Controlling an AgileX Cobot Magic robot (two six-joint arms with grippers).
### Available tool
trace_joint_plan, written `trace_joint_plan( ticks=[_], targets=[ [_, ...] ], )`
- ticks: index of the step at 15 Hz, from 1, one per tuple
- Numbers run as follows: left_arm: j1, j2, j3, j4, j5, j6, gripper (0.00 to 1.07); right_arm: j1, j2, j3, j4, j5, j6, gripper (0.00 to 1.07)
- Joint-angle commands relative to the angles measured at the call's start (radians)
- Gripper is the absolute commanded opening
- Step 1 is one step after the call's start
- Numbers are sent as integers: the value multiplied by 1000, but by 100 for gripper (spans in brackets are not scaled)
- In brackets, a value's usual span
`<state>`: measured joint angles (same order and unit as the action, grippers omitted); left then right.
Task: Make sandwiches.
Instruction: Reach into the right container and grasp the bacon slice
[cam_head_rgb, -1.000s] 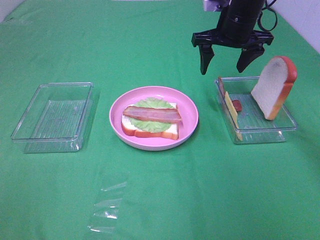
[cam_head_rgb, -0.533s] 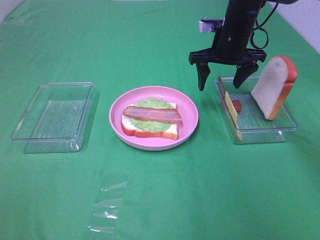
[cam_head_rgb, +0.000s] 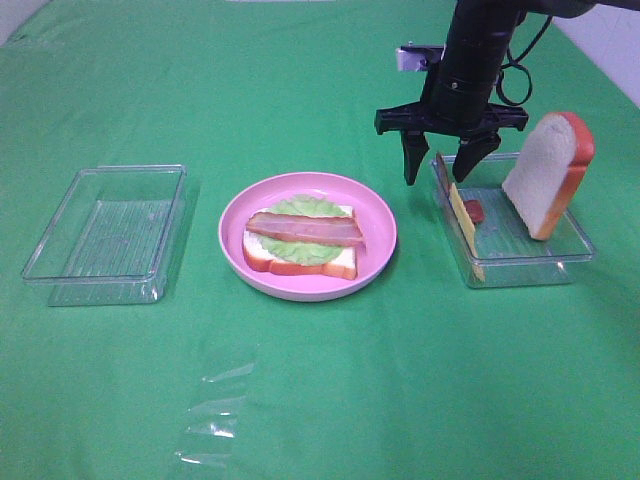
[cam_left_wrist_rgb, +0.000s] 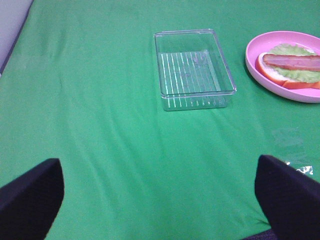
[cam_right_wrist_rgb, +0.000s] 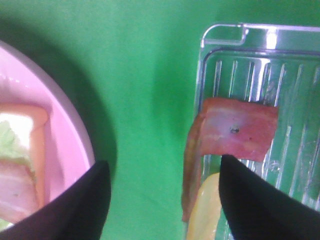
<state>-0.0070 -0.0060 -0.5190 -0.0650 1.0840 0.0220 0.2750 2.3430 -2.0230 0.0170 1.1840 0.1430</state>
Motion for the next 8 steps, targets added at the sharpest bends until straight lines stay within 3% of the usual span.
trace_joint_plan(
  ticks=[1, 8],
  targets=[
    [-1, -21, 2, -11, -7, -2, 95, 0, 6, -5, 5, -10, 3, 61],
    [-1, -21, 2, -11, -7, -2, 95, 0, 6, -5, -2, -5, 3, 61]
  ],
)
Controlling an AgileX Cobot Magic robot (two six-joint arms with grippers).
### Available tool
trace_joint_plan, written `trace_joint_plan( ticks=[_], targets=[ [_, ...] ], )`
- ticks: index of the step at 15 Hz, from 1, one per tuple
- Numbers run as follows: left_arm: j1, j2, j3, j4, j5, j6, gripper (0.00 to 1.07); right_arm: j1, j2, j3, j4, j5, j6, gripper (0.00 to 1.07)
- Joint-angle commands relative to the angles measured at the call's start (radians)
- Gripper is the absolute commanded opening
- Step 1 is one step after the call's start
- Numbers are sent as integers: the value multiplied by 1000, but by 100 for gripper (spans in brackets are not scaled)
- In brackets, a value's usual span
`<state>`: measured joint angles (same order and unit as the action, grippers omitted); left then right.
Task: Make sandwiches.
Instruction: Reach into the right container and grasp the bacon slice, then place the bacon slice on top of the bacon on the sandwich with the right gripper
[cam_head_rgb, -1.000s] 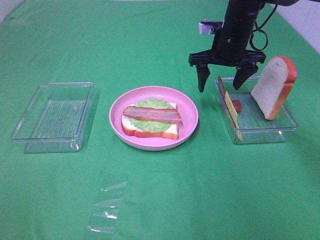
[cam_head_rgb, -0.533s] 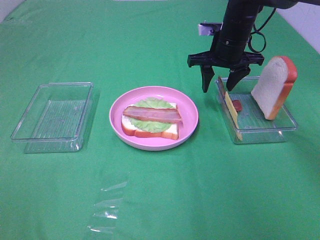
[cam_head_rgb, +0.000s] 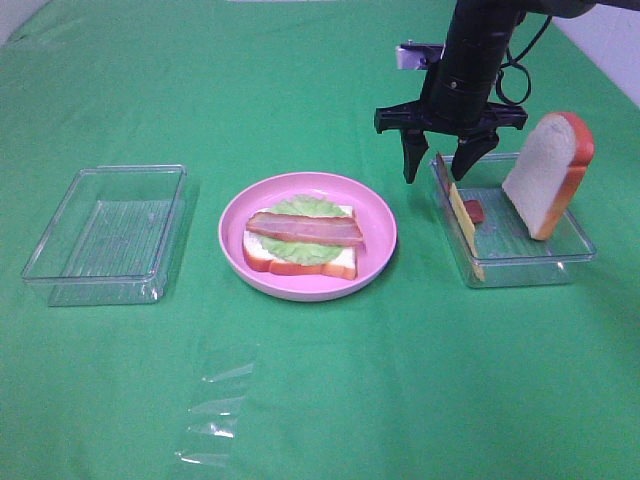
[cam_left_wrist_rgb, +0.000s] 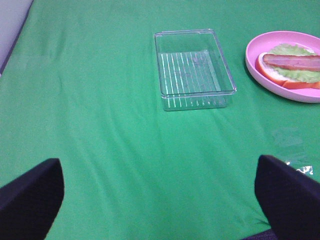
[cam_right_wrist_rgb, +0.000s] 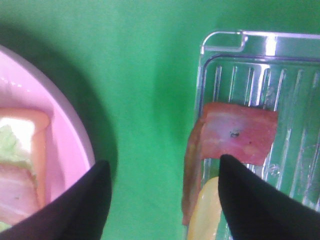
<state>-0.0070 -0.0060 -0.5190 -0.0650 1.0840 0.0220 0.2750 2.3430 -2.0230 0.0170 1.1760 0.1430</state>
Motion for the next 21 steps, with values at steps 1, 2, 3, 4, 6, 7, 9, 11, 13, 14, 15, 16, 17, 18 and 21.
trace_joint_plan(
  ticks=[1, 2, 3, 4, 6, 7, 9, 11, 13, 14, 15, 16, 17, 18, 21],
  targets=[
    [-1, -21, 2, -11, -7, -2, 95, 0, 6, -5, -2, 3, 3, 61],
    [-1, -21, 2, -11, -7, -2, 95, 0, 6, -5, -2, 2, 3, 61],
    [-1, -21, 2, -11, -7, -2, 95, 0, 6, -5, -2, 2, 3, 57],
    [-1, -21, 2, -11, -7, -2, 95, 0, 6, -5, -2, 1, 3, 50],
    [-1, -21, 2, -11, -7, -2, 95, 0, 6, -5, -3, 1, 3, 39],
    [-1, -21, 2, -11, -7, -2, 95, 0, 6, -5, -3, 1, 3, 34],
    [-1, -21, 2, -11, -7, -2, 95, 0, 6, -5, -11, 1, 3, 25],
    [-1, -21, 2, -11, -7, -2, 95, 0, 6, -5, -29, 1, 3, 17],
    [-1, -21, 2, -11, -7, -2, 95, 0, 6, -5, -36, 1, 3, 13],
    [-1, -21, 2, -11, -7, -2, 95, 0, 6, -5, -40, 1, 3, 11],
    [-1, -21, 2, -11, -7, -2, 95, 0, 6, -5, -47, 1, 3, 7],
    [-1, -21, 2, -11, -7, -2, 95, 0, 6, -5, -57, 2, 3, 0],
    [-1, -21, 2, -11, -7, -2, 95, 0, 5, -5, -65, 2, 3, 0],
    [-1, -21, 2, -11, -7, -2, 95, 0, 5, -5, -64, 2, 3, 0],
    [-1, -21, 2, -11, -7, -2, 95, 0, -5, -6, -63, 17, 6, 0]
  ],
)
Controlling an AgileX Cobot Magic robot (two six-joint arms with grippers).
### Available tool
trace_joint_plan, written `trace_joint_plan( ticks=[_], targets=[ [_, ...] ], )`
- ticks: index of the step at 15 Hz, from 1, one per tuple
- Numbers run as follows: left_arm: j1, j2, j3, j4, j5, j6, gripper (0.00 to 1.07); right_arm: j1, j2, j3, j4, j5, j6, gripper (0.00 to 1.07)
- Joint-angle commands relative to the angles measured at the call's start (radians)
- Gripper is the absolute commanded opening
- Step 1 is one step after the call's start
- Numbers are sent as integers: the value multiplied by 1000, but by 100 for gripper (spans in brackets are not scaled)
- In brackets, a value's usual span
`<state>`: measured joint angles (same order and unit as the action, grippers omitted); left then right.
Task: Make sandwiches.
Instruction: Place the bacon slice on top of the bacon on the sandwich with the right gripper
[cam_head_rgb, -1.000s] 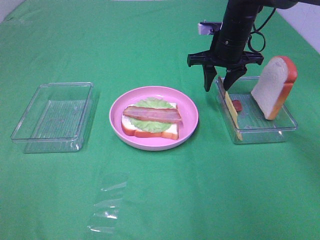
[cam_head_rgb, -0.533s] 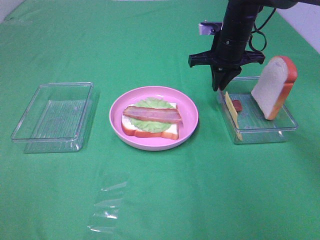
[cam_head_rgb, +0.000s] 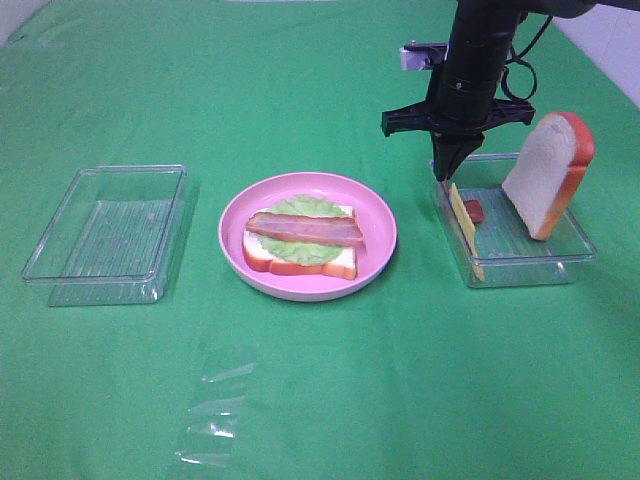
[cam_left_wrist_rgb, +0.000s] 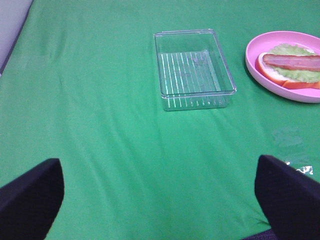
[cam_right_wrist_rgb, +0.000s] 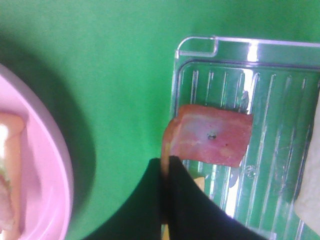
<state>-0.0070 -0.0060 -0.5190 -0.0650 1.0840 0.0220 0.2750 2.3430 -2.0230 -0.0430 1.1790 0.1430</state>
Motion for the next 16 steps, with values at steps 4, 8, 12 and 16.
trace_joint_plan(
  ticks=[4, 8, 12, 16],
  targets=[
    [-1, -21, 2, -11, -7, -2, 95, 0, -93, -4, 48, 90, 13, 0],
    [-1, -21, 2, -11, -7, -2, 95, 1, -174, -4, 69, 143, 13, 0],
    [-1, -21, 2, -13, -7, -2, 95, 79, -297, 39, 129, 111, -10, 0],
    [-1, -21, 2, -15, -7, -2, 95, 205, -320, 120, 250, -19, -87, 0]
  ],
)
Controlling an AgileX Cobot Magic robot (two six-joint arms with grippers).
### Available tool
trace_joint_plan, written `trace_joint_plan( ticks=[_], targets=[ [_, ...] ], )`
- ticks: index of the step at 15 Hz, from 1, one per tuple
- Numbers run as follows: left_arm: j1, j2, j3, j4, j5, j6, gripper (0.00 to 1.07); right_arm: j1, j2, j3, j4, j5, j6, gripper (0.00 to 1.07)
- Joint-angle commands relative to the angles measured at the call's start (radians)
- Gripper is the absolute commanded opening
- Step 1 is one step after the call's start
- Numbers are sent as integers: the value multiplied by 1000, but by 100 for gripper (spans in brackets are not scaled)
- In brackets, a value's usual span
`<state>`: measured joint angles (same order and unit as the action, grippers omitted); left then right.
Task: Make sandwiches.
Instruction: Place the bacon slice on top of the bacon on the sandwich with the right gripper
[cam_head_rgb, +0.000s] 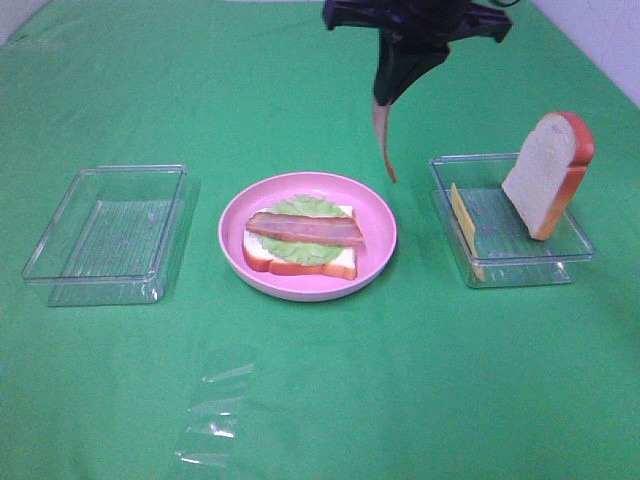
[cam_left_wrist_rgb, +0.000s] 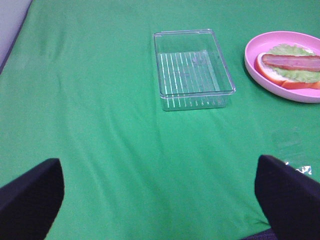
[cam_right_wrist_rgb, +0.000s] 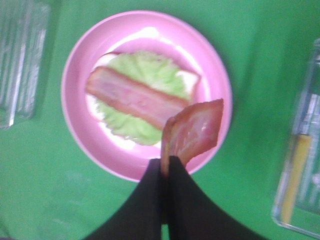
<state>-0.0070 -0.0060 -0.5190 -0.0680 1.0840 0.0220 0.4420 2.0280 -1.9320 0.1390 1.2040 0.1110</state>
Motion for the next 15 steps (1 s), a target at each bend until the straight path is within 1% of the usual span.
trace_joint_plan(
  ticks=[1, 3, 6, 7, 12, 14, 15],
  targets=[
    [-1, -21, 2, -12, -7, -2, 95, 69, -3, 48, 140, -106, -100, 0],
    [-1, -21, 2, -13, -7, -2, 95, 91, 10, 74, 270, -203, -176, 0],
    [-1, -21, 2, -13, -7, -2, 95, 90, 88, 74, 490, -303, -325, 0],
    [-1, -21, 2, -13, -7, -2, 95, 90, 114, 74, 522, -312, -344, 0],
    [-1, -21, 2, -13, -7, -2, 95, 88, 192, 74, 511, -317, -345, 0],
    [-1, -21, 2, -13, -7, -2, 95, 86, 206, 74, 450, -323, -331, 0],
    [-1, -21, 2, -13, -7, -2, 95, 86, 206, 74, 374, -323, -291, 0]
  ],
)
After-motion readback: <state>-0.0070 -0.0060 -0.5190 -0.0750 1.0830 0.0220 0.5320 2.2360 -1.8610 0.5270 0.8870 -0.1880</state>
